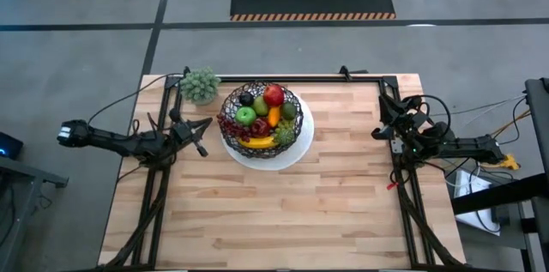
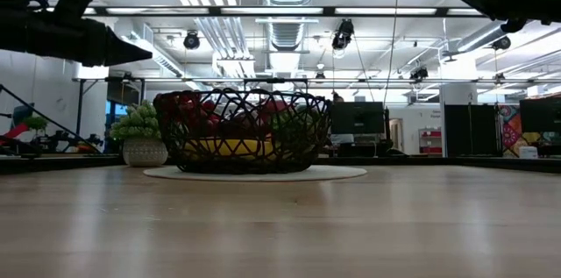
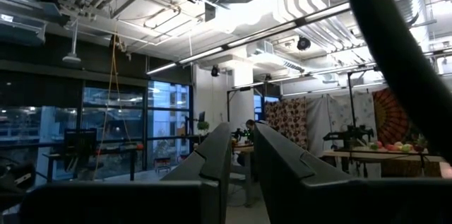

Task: Build produce basket
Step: Return to Home Position

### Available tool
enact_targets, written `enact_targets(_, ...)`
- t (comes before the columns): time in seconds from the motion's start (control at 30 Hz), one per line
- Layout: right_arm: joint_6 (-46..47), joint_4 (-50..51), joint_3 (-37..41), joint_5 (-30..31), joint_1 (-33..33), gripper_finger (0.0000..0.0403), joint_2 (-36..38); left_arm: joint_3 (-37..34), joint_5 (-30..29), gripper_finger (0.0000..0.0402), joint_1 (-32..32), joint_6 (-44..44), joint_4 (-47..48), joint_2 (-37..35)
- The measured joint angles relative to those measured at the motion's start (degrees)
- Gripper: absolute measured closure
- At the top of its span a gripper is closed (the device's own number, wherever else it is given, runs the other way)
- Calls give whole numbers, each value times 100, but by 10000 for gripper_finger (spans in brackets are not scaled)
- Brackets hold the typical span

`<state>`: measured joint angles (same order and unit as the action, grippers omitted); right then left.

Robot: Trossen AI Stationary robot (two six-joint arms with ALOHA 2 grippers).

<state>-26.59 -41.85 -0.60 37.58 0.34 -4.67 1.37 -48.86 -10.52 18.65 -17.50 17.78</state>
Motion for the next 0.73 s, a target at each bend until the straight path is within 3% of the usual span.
enact_targets(0.73,0,-2,0,0,1,349,0,0,0,402,0,0,1,319)
